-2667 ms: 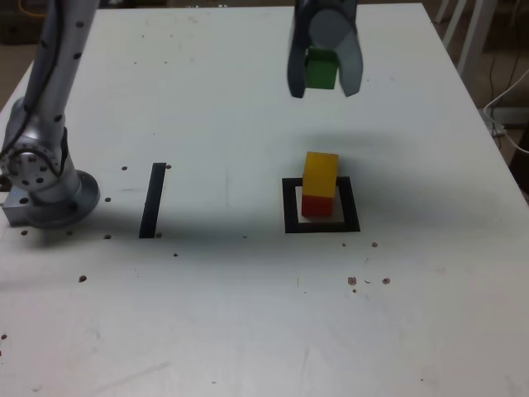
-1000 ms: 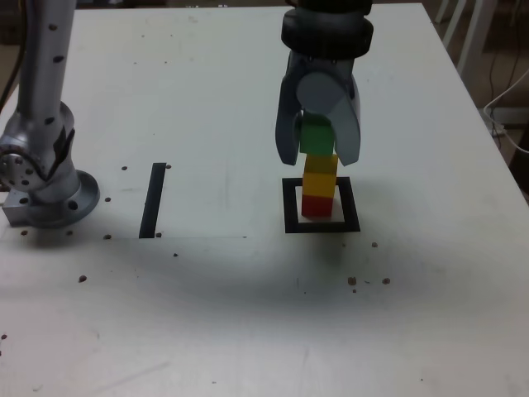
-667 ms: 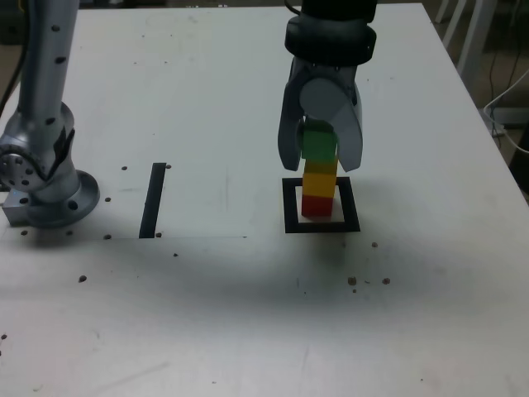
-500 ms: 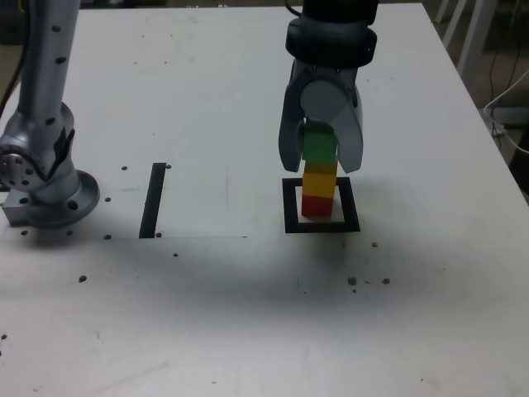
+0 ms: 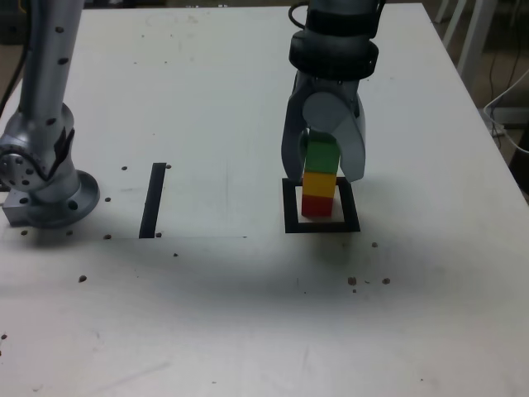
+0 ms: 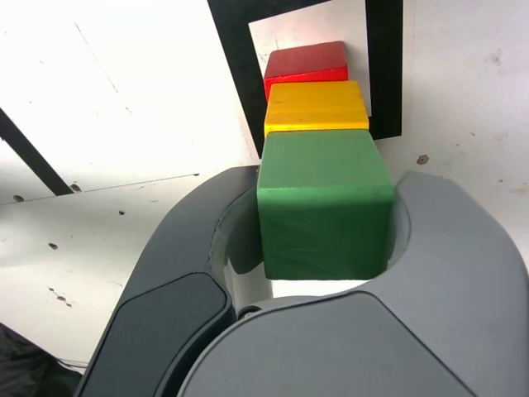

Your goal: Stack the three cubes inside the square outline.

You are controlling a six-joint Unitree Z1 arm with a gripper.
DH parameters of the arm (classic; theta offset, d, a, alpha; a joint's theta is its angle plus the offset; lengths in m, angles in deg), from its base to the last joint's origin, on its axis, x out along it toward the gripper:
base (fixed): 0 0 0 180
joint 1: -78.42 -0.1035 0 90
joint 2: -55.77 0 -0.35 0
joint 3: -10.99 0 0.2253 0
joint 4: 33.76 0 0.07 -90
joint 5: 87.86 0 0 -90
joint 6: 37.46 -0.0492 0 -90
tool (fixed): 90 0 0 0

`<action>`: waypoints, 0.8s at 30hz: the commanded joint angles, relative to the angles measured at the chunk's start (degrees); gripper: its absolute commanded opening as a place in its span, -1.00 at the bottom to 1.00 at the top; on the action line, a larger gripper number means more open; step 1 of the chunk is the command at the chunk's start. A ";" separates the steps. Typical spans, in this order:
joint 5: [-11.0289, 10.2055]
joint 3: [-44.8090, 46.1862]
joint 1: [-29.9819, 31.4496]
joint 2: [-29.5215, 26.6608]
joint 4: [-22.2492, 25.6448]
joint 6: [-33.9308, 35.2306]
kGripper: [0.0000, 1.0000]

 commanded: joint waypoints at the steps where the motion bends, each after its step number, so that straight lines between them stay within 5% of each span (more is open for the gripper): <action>1: 0.11 0.45 -0.19 0.24 -0.27 -0.25 0.80; 12: -0.28 1.15 -0.31 -0.38 -0.51 -0.26 0.96; 24: -4.58 4.17 -0.49 -7.78 -0.16 1.83 0.99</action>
